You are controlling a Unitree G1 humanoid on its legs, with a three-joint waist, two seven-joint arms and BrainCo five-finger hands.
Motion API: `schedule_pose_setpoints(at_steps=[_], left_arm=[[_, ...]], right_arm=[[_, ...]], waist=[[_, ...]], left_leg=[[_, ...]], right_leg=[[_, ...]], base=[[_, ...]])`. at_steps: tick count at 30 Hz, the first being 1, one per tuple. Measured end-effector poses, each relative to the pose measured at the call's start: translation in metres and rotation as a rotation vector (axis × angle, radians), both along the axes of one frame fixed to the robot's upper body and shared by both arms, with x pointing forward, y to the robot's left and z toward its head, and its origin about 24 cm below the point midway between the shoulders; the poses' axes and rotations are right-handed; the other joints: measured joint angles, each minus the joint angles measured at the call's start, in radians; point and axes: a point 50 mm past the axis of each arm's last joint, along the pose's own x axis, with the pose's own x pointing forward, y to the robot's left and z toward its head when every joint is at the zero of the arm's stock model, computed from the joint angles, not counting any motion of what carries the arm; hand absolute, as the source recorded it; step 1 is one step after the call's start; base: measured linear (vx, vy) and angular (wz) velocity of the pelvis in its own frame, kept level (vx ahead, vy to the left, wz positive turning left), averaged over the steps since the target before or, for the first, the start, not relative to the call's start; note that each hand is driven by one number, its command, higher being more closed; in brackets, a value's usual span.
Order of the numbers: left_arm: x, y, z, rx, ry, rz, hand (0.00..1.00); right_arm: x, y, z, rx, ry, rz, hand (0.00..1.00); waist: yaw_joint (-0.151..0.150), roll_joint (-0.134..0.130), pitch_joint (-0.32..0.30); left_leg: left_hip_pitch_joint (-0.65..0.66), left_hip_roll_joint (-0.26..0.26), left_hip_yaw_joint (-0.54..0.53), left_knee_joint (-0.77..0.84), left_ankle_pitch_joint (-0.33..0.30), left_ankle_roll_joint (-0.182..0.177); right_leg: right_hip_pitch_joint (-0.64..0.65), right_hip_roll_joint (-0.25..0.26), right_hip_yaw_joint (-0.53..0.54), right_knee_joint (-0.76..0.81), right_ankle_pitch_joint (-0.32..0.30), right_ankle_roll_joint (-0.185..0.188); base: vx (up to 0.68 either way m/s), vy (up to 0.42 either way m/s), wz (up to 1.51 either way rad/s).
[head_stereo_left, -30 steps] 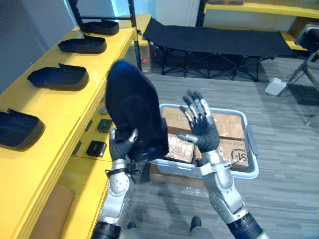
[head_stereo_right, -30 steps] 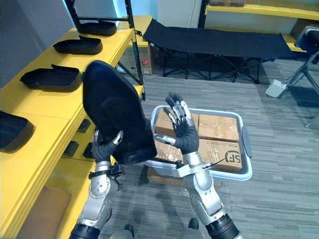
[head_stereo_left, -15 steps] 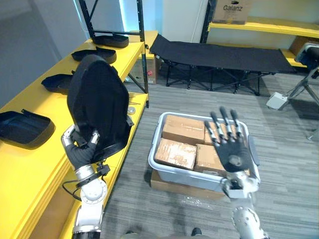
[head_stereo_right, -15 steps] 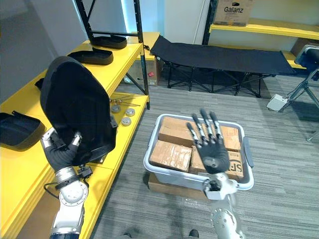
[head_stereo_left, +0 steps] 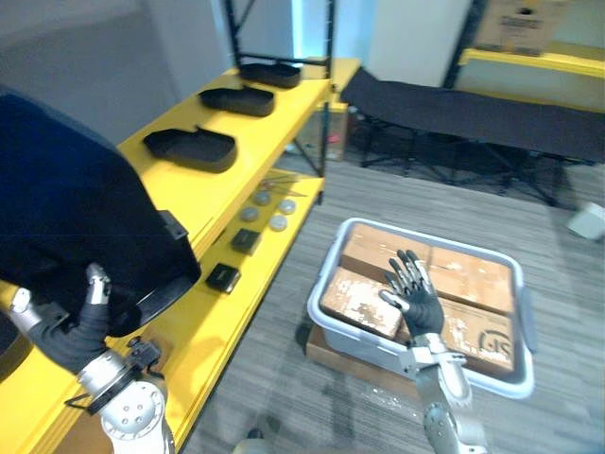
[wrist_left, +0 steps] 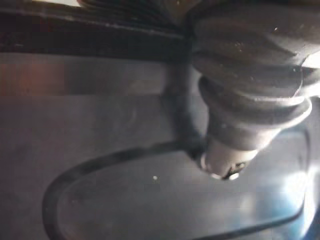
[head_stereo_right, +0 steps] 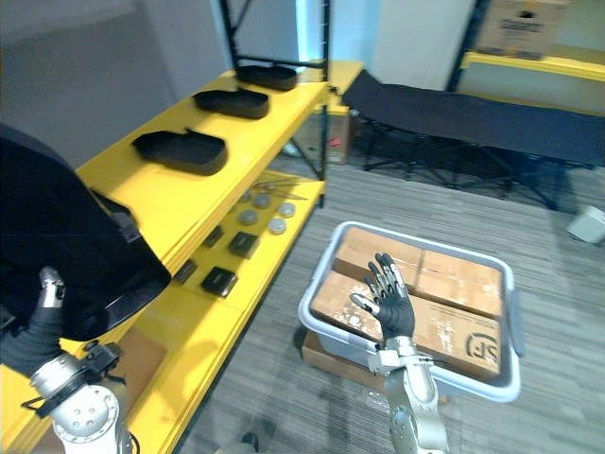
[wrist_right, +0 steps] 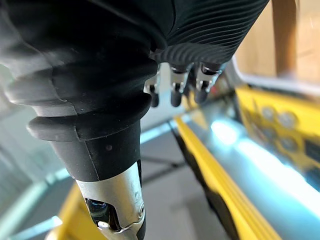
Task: Walk over and take plastic housings, then place them on the shelf
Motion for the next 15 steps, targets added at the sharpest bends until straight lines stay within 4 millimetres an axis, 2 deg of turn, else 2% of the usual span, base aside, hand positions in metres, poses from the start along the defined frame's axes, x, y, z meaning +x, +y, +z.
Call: schedule_pose_setpoints(at_steps=[2, 3, 4, 5, 7, 9, 12, 15], left_arm=[[-0.006, 0.003, 0.002, 0.002, 0.009, -0.022, 1.0], [-0.007, 0.002, 0.003, 0.008, 0.008, -0.063, 1.0], [-0.005, 0.0, 0.004, 0.022, 0.01, -0.107, 1.0], [-0.005, -0.001, 0.004, 0.029, 0.011, -0.128, 1.0], [-0.005, -0.003, 0.005, 0.029, 0.003, -0.173, 1.0], [-0.008, -0.002, 0.013, 0.04, -0.038, -0.186, 1.0], [-0.006, -0.004, 0.016, 0.059, -0.042, -0.23, 1.0], [0.001, -0.009, 0.018, 0.07, -0.057, -0.296, 1.0]], right_arm=[[0.003, 0.003, 0.002, -0.006, 0.002, -0.014, 0.0], [0.003, 0.002, 0.002, -0.03, 0.012, -0.046, 0.0], [0.003, -0.001, 0.001, -0.05, 0.024, -0.076, 0.0], [0.003, -0.004, 0.001, -0.067, 0.027, -0.088, 0.0], [0.006, -0.004, 0.002, -0.092, 0.028, -0.102, 0.0], [0.011, 0.007, 0.006, -0.059, 0.008, -0.08, 0.0], [0.013, 0.01, 0.009, -0.052, -0.024, -0.061, 0.0], [0.012, 0.009, 0.012, -0.058, -0.051, -0.052, 0.0]], waist=[[0.01, 0.002, 0.001], [0.004, 0.006, 0.003], [-0.009, 0.006, 0.006], [-0.003, 0.01, 0.01], [0.023, 0.021, 0.022], [0.028, 0.002, 0.06], [0.03, -0.029, 0.08], [0.025, -0.041, 0.089]], left_leg=[[-0.035, -0.015, -0.012, -0.001, 0.018, 0.018], [-0.064, 0.006, 0.07, 0.004, 0.03, 0.044], [-0.08, 0.026, 0.16, 0.012, 0.063, 0.05], [-0.084, 0.029, 0.183, 0.008, 0.087, 0.042], [-0.082, -0.001, 0.177, -0.011, 0.106, 0.04], [-0.077, -0.016, 0.189, -0.016, 0.106, 0.05], [-0.077, -0.016, 0.214, -0.013, 0.104, 0.059], [-0.085, -0.016, 0.215, -0.012, 0.106, 0.057]], right_leg=[[0.035, -0.007, -0.085, 0.001, -0.012, 0.009], [0.062, -0.012, -0.157, 0.007, -0.02, 0.018], [0.08, -0.021, -0.222, 0.024, -0.03, 0.029], [0.085, -0.03, -0.24, 0.038, -0.038, 0.039], [0.085, -0.062, -0.248, 0.065, -0.049, 0.04], [0.073, -0.09, -0.238, 0.096, -0.066, 0.034], [0.043, -0.108, -0.21, 0.125, -0.075, 0.023], [0.026, -0.111, -0.188, 0.142, -0.084, 0.018]], base=[[-0.01, -0.028, 1.29], [-0.01, 0.011, 1.79], [0.01, 0.039, 1.76], [0.04, 0.118, 1.27], [0.02, 0.167, 0.42], [-0.01, 0.158, -0.04], [-0.01, 0.065, -0.23], [0.0, 0.009, 0.0]])
